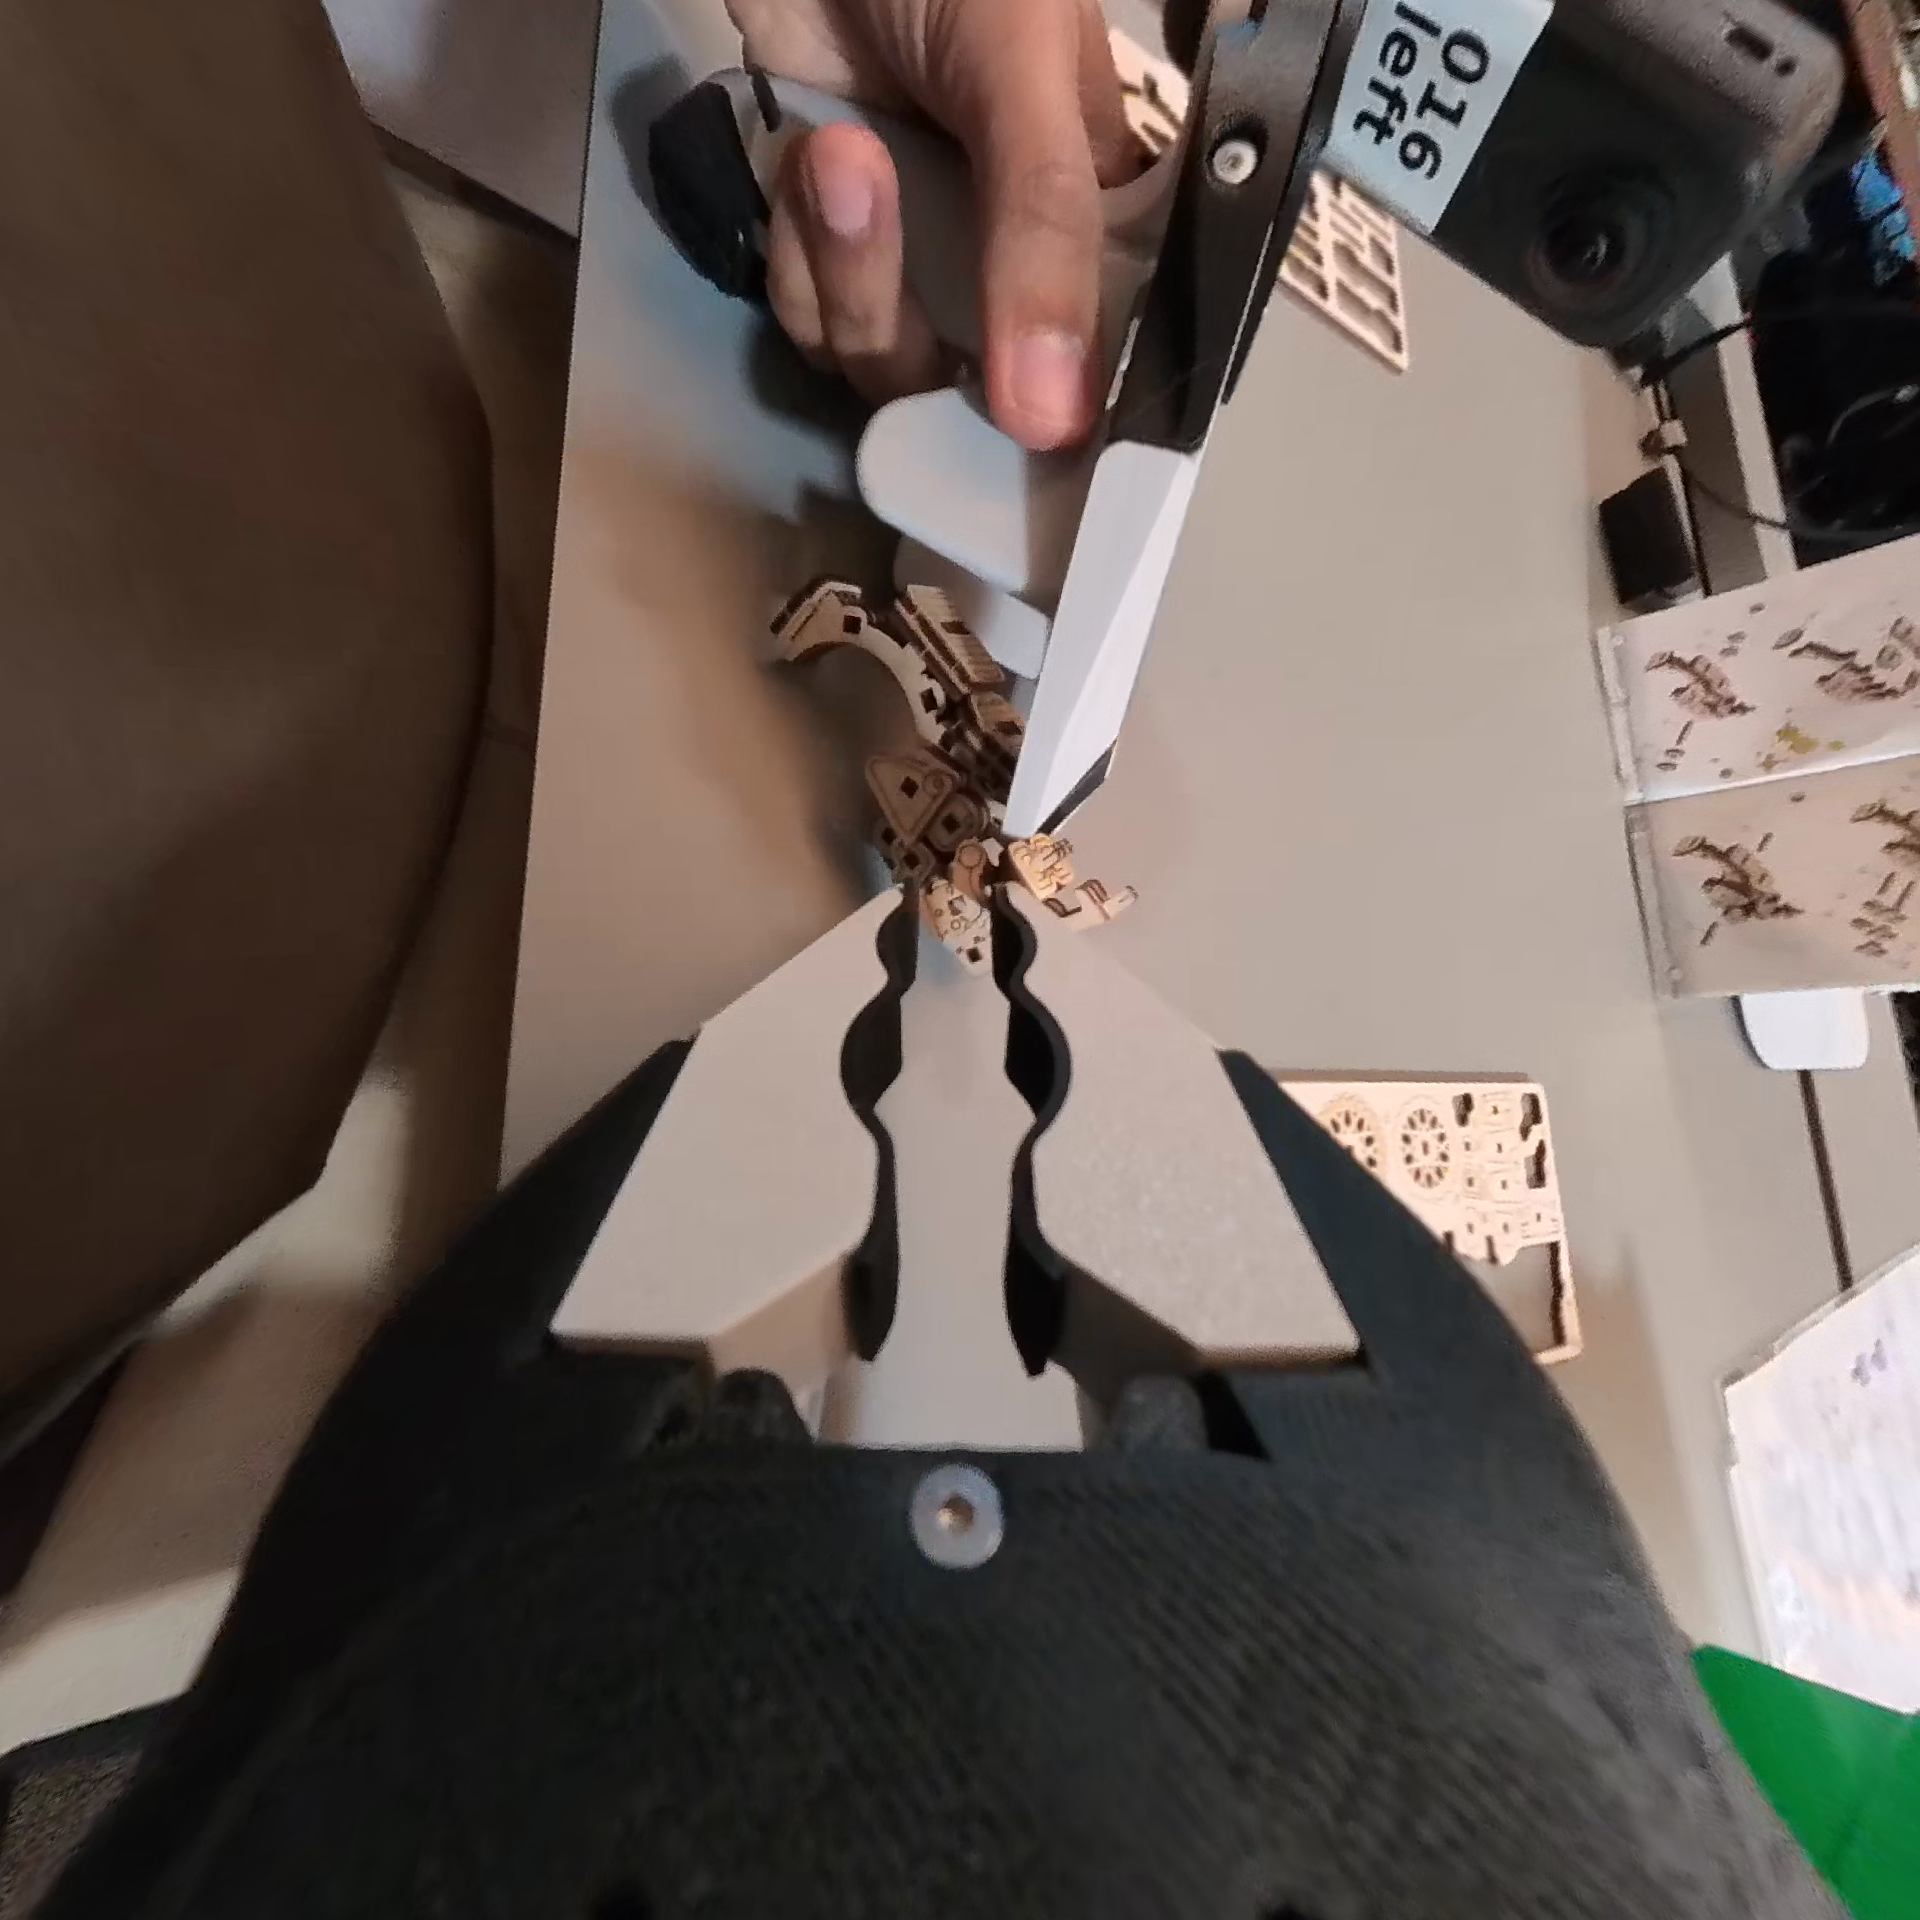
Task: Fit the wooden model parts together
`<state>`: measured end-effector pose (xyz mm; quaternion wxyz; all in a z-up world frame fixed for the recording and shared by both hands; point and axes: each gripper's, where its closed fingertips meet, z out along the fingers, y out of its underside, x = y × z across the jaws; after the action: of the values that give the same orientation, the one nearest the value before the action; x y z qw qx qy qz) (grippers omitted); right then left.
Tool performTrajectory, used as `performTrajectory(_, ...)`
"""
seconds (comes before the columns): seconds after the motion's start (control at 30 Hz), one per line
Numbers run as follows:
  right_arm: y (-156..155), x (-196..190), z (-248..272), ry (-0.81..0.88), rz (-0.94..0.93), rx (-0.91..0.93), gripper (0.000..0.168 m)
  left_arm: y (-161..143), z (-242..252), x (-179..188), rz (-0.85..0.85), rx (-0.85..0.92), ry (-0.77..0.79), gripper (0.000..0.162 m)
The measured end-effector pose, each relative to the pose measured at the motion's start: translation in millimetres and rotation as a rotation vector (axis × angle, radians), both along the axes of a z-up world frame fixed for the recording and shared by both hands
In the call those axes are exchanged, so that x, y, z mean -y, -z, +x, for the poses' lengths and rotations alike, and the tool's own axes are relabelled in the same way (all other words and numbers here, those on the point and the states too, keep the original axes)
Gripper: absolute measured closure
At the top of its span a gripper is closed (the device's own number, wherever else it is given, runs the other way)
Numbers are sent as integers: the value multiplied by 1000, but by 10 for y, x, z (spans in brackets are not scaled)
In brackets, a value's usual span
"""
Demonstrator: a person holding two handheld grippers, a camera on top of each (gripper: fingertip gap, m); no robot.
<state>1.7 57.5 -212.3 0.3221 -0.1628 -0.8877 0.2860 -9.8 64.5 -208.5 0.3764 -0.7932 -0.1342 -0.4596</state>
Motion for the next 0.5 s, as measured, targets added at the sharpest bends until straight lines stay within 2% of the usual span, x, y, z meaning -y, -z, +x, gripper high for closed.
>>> performTrajectory(0.3,7,-1,0,-122,38,-107,156,-2,0,5,-1,13,4,142)
performTrajectory(0.5,9,-2,-5,-145,48,-133,155,0,-9,2,-9,31,-1,142)
